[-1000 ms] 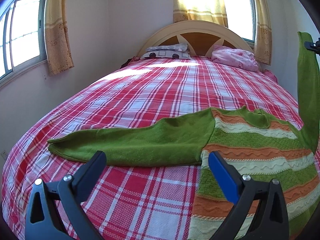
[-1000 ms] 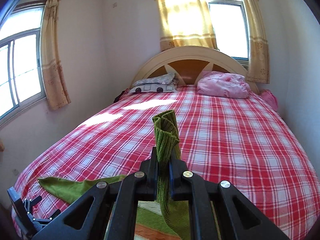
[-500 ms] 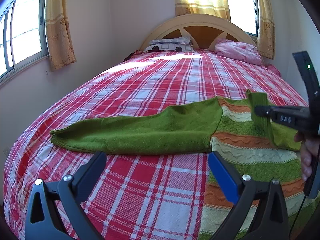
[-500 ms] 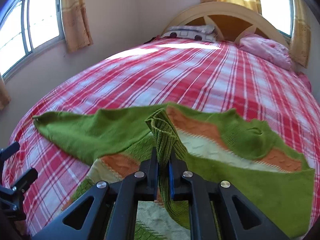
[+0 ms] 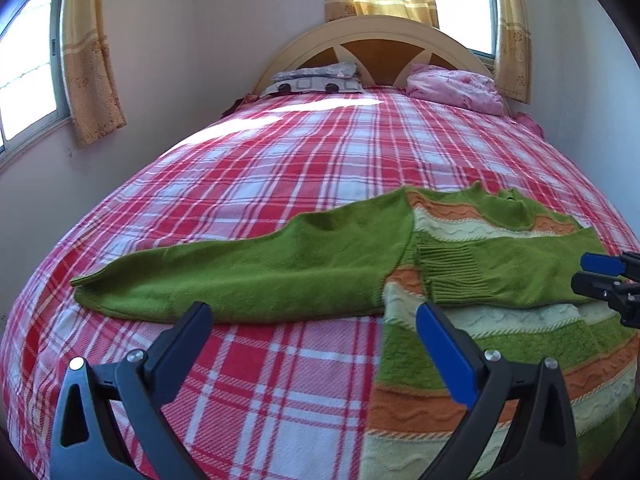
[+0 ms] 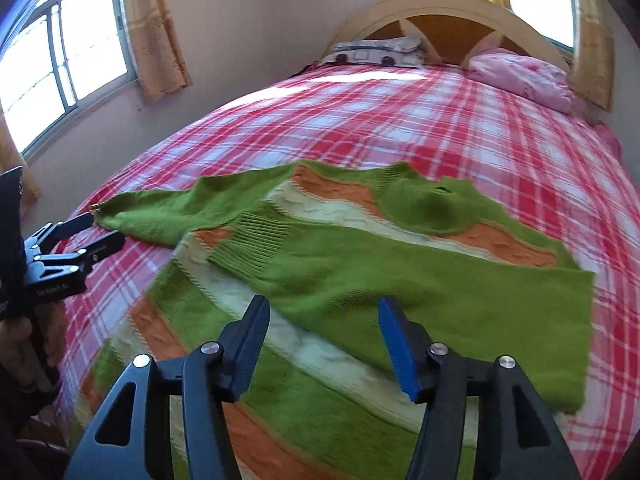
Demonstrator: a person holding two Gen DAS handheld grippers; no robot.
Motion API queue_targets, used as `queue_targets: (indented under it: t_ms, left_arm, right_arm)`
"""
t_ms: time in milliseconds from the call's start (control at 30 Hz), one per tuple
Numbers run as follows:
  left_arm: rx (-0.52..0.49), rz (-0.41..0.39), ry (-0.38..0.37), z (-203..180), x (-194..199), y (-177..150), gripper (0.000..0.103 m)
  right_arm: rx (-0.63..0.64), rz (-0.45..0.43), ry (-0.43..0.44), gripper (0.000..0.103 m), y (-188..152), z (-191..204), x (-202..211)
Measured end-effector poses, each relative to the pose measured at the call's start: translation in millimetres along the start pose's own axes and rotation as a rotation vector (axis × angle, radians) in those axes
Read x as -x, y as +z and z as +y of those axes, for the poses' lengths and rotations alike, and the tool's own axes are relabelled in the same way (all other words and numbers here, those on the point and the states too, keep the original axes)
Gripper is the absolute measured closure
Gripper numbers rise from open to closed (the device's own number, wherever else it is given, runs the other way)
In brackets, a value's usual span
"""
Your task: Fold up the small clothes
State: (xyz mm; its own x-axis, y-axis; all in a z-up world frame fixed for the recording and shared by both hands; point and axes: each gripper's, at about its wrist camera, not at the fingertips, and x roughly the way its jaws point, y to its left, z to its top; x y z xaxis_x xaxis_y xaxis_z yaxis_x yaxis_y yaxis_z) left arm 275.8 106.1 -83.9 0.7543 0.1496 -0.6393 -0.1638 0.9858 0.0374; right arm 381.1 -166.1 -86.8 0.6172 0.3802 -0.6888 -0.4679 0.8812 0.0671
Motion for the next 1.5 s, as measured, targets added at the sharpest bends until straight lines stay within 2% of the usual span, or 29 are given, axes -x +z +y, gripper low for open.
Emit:
queue_targets:
  t_ms: [67,167,267,333,433,467,533,600,667,933,1167,1300,1433,1500]
  left_arm:
    - [-0.015,0.010,-0.054,-15,-7,7,0.000]
    - [-0.028,0.052,-0.119,-39,-26,15,0.014]
    - [-0.009,0.112,-0.163,-58,-49,15,0.023]
    - [-0.002,0.163,-0.181,-67,-66,13,0.025]
    - [0.017,0.223,-0.204,-78,-86,8,0.037]
    - [0.019,0.237,-0.207,-80,-91,6,0.048]
    - [0.009,0.242,-0.212,-85,-96,4,0.055]
    - [0.003,0.213,-0.195,-86,-92,4,0.094]
    - [0.012,0.210,-0.208,-82,-90,6,0.096]
    - [-0.001,0.117,-0.221,-68,-58,14,0.097]
    - [-0.008,0.147,-0.174,-64,-79,9,0.097]
    - [0.000,0.154,-0.174,-63,-84,5,0.096]
    - [-0.001,0.152,-0.161,-62,-84,2,0.092]
    - [0.007,0.154,-0.170,-60,-85,0,0.090]
  right_arm:
    - [-0.048,-0.008,-0.070,0.045,-11,-26,12]
    - [-0.119,-0.018,-0.097,0.045,-30,-55,28]
    - [-0.126,-0.031,-0.107,0.045,-46,-63,38]
    - [-0.117,-0.044,-0.107,0.045,-55,-63,42]
    - [-0.096,-0.065,-0.112,0.045,-66,-61,47]
    - [-0.089,-0.071,-0.114,0.045,-69,-60,48]
    - [-0.077,-0.082,-0.116,0.045,-73,-58,49]
    - [-0.074,-0.091,-0.121,0.045,-77,-59,50]
    - [-0.083,-0.093,-0.121,0.045,-79,-62,49]
    - [-0.115,-0.102,-0.139,0.045,-78,-71,52]
    - [-0.080,-0.107,-0.157,0.042,-41,-75,35]
    - [-0.135,0.122,-0.138,0.039,-41,-95,-15]
    - [-0.086,0.157,-0.175,0.039,-40,-78,-8]
    - [-0.070,0.115,-0.172,0.039,-31,-67,2]
